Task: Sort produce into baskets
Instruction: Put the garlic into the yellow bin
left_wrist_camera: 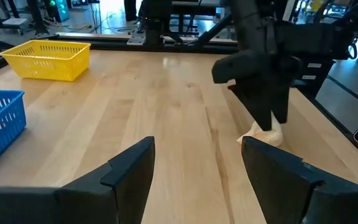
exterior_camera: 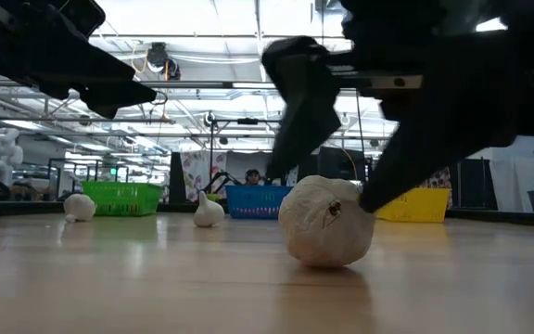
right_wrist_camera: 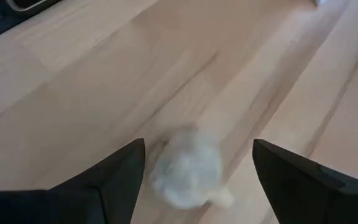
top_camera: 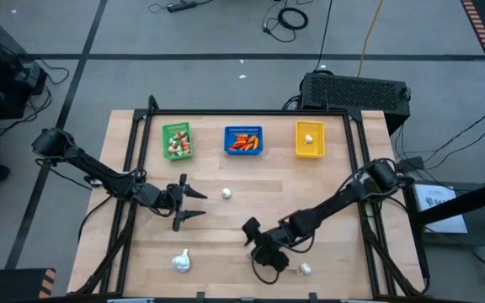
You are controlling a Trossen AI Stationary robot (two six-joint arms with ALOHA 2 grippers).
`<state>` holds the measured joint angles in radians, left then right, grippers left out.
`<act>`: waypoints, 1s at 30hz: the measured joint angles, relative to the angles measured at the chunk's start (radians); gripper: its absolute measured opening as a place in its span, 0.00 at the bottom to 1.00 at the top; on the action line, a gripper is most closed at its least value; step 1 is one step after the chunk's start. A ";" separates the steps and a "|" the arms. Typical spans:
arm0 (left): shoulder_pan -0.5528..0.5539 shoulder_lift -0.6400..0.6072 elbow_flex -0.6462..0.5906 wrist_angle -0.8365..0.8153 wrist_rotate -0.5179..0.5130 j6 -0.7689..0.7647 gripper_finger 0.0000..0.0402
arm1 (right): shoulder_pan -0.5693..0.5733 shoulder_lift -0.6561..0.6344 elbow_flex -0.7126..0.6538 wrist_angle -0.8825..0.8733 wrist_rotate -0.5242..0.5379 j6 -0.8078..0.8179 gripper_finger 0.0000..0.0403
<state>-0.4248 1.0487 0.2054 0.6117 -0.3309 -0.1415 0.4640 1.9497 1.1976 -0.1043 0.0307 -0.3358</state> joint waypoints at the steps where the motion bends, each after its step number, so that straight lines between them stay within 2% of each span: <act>1: 0.000 0.000 0.000 0.000 0.000 0.000 0.62 | -0.001 0.006 0.007 0.001 -0.001 -0.006 0.71; 15: 0.000 0.000 0.000 0.000 0.000 -0.003 0.62 | -0.013 0.047 0.036 -0.017 -0.005 0.126 0.71; 22: 0.000 0.000 0.000 0.000 0.000 -0.002 0.62 | -0.013 0.102 0.038 -0.010 -0.007 0.111 0.71; 30: 0.000 0.000 0.000 -0.001 0.000 -0.001 0.62 | -0.016 0.102 0.037 -0.012 -0.011 0.119 0.63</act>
<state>-0.4244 1.0485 0.2054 0.6109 -0.3305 -0.1425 0.4480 2.0514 1.2350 -0.1162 0.0201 -0.2168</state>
